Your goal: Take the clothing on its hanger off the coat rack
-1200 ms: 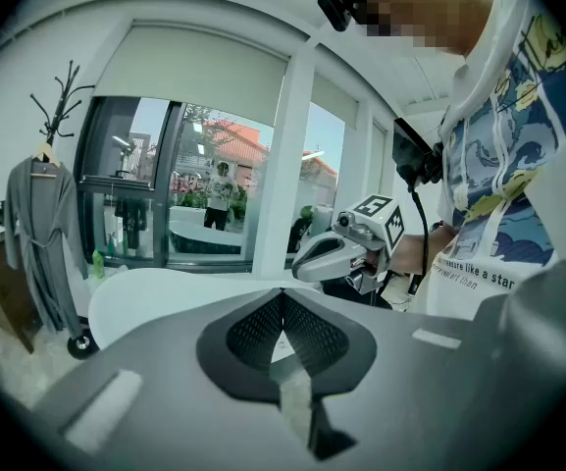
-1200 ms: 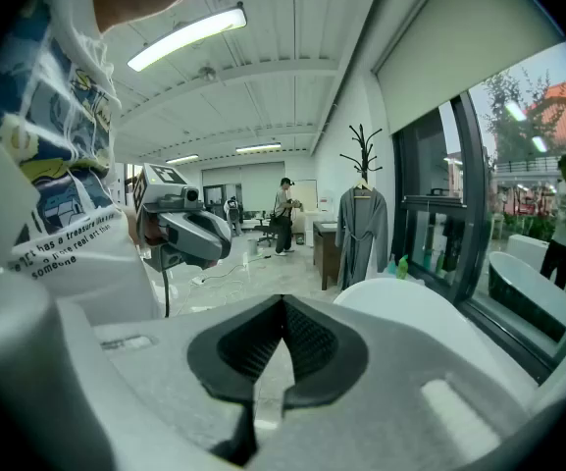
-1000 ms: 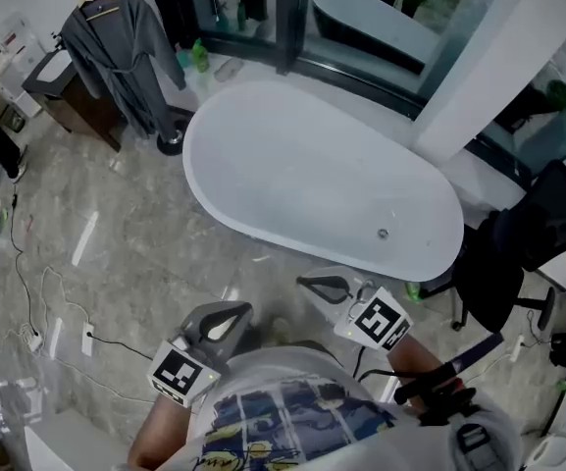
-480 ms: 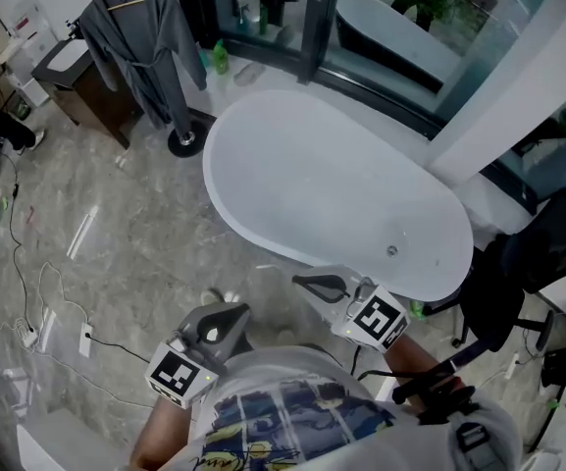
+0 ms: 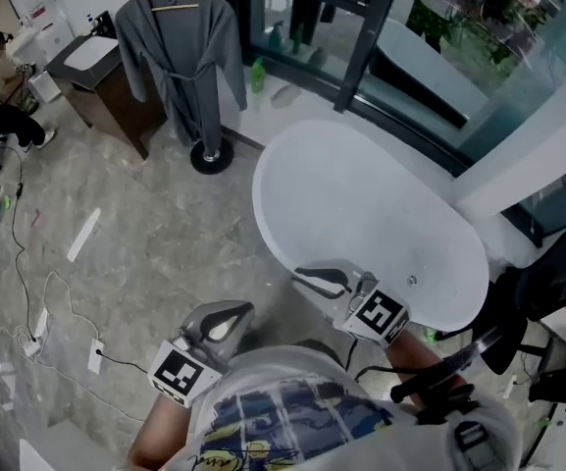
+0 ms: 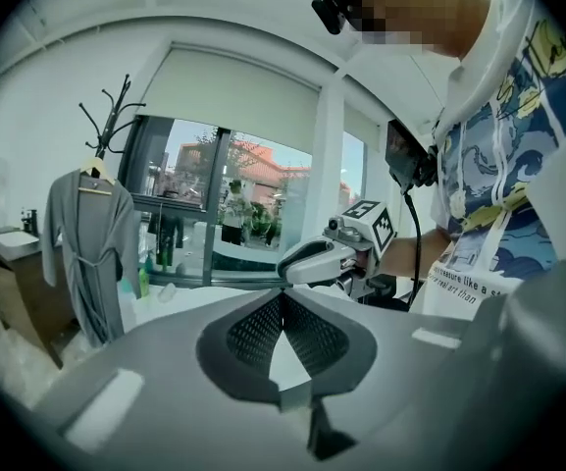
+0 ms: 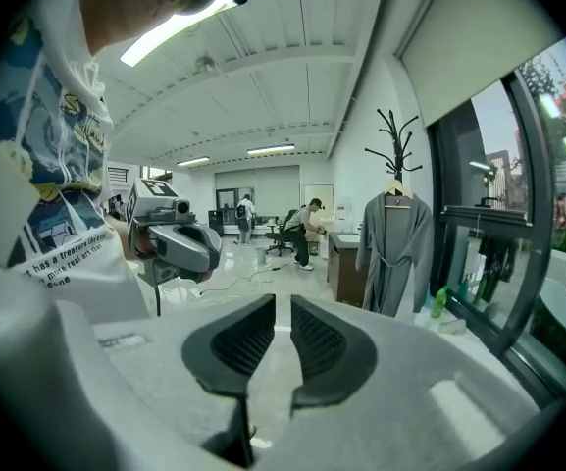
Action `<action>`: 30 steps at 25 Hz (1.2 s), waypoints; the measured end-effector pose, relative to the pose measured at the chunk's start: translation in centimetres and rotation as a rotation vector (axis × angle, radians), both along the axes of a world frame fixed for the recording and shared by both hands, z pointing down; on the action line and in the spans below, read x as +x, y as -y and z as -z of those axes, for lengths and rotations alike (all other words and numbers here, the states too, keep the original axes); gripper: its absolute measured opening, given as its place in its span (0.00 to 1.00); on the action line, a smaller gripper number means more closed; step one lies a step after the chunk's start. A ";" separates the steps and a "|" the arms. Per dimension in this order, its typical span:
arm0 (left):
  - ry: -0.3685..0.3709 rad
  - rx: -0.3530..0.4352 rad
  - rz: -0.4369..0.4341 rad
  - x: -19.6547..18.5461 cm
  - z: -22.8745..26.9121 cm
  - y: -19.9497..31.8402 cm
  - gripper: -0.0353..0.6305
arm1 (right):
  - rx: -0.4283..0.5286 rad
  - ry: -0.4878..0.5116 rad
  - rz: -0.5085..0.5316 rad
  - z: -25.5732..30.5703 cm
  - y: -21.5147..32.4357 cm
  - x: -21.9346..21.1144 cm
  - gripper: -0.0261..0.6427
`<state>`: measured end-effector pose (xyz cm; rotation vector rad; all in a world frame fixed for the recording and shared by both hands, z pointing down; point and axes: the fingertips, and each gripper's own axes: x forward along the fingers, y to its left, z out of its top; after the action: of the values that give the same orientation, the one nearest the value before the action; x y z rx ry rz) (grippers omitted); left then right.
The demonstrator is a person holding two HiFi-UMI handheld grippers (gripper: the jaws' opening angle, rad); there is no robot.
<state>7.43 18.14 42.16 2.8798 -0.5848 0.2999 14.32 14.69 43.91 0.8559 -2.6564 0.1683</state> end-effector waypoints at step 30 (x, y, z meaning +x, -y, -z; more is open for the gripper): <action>-0.012 -0.008 0.379 -15.5 2.4 35.2 0.09 | 0.096 -0.252 0.022 3.7 52.9 -4.6 0.31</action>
<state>-8.08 -17.03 39.78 2.6837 -1.1001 0.2246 9.67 -38.21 40.19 0.8176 -2.4525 -0.0697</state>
